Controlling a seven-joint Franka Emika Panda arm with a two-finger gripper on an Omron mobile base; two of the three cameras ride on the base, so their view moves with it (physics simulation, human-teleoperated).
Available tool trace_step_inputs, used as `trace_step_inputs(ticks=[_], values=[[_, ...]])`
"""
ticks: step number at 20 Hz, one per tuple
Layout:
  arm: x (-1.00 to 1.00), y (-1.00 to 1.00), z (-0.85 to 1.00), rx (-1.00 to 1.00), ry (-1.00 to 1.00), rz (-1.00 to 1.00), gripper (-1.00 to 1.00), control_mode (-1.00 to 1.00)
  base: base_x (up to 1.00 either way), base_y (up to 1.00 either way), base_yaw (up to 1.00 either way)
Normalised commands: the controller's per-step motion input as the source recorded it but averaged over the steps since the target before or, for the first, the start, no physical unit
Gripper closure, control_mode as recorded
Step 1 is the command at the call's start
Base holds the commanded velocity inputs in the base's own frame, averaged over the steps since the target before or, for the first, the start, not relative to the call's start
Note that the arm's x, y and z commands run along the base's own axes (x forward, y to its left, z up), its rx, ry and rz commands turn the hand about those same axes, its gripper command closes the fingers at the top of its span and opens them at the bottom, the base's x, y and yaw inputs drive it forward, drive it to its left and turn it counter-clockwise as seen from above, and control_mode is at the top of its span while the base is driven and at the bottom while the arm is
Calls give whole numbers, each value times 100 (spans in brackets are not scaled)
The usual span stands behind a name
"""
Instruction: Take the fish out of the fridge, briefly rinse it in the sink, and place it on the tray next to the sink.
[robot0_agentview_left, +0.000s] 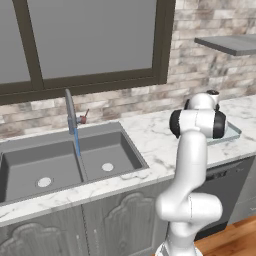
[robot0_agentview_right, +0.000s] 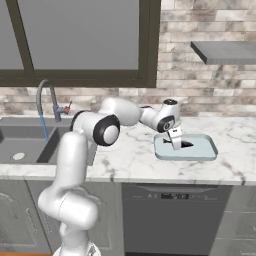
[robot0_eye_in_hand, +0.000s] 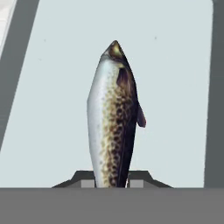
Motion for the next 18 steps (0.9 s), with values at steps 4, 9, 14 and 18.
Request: trace_step_inputs(ticks=[4,9,14,18], values=[[35,-17,-15,0,0,0,100,-100,0,0,0],[29,-11,-9,-1,-1,0,-100,-100,0,0,0],[0,0,35,1,0,-5,-100,-100,0,0,0],[-12,10,81,0,-4,-5,-100,-100,0,0,0]])
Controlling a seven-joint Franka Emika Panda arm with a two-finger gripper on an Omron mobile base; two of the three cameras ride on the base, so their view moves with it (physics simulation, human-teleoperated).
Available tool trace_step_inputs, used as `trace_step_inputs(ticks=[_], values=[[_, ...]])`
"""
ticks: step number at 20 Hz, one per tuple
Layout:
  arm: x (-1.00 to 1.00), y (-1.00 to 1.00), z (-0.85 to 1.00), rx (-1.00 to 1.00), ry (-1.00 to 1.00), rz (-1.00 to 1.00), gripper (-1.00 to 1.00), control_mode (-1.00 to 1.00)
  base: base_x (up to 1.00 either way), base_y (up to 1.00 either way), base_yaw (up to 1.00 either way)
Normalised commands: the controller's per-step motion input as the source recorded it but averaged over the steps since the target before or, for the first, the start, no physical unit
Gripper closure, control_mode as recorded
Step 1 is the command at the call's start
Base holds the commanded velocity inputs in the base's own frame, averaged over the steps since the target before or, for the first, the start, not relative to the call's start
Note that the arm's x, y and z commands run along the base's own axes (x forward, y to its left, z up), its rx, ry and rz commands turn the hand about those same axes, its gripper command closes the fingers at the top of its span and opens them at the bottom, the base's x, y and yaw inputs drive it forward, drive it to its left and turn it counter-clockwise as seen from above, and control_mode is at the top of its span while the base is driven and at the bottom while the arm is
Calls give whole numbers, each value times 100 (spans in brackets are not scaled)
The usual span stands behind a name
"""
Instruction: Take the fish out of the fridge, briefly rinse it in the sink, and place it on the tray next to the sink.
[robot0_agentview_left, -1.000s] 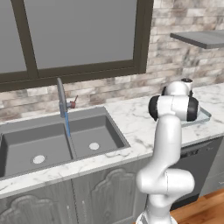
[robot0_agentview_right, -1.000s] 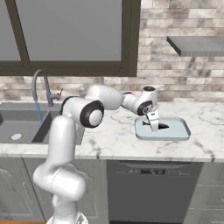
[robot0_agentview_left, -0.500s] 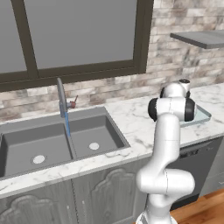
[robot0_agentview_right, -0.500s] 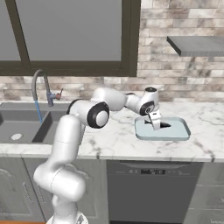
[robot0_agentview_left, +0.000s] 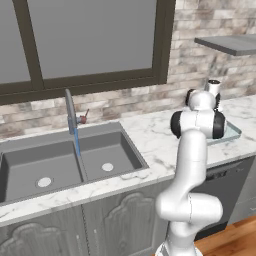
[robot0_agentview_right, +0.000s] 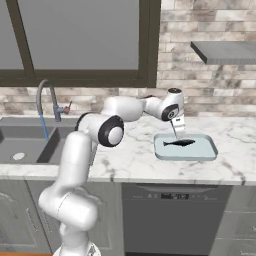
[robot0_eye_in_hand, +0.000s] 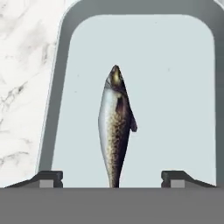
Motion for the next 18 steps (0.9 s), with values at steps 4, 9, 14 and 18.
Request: trace_step_inputs(ticks=[4,9,14,18], values=[[-86,73,94,-2,-8,0,-100,-100,0,0,0],[-100,100,78,-12,-1,8,-100,-100,0,0,0],[-100,100,14,-18,-11,12,-100,-100,0,0,0],[-100,100,-44,-10,-4,20,-100,-100,0,0,0]])
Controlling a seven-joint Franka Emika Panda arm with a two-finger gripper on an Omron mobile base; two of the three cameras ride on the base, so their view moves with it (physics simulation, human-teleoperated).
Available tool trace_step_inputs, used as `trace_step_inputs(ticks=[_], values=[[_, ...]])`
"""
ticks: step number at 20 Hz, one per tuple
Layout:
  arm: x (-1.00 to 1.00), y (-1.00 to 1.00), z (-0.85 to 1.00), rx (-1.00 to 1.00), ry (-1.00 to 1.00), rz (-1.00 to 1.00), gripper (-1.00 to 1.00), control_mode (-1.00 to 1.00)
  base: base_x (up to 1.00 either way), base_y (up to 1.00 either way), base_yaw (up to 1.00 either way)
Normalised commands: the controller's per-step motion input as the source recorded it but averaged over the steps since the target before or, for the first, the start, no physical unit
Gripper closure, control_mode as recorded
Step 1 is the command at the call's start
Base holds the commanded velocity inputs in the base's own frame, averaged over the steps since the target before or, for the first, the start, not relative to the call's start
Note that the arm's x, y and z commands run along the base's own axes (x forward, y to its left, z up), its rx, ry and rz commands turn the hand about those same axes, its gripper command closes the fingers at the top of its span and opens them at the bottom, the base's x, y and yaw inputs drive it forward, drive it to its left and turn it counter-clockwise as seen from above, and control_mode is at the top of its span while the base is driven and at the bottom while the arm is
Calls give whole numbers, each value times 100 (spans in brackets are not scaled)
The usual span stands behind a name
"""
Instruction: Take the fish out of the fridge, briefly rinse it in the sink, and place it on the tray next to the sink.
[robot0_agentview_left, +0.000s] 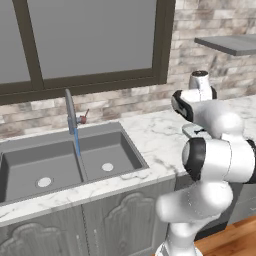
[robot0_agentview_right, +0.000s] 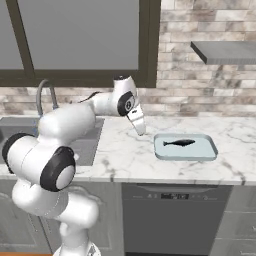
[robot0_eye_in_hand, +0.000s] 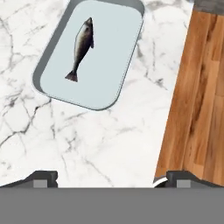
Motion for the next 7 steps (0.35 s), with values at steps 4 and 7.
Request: trace_step_inputs(ticks=[4,7], values=[[-100,100,-53,-15,-3,23,-100,-100,0,0,0],[-100,93,13,-12,-31,21,-100,-100,0,0,0]])
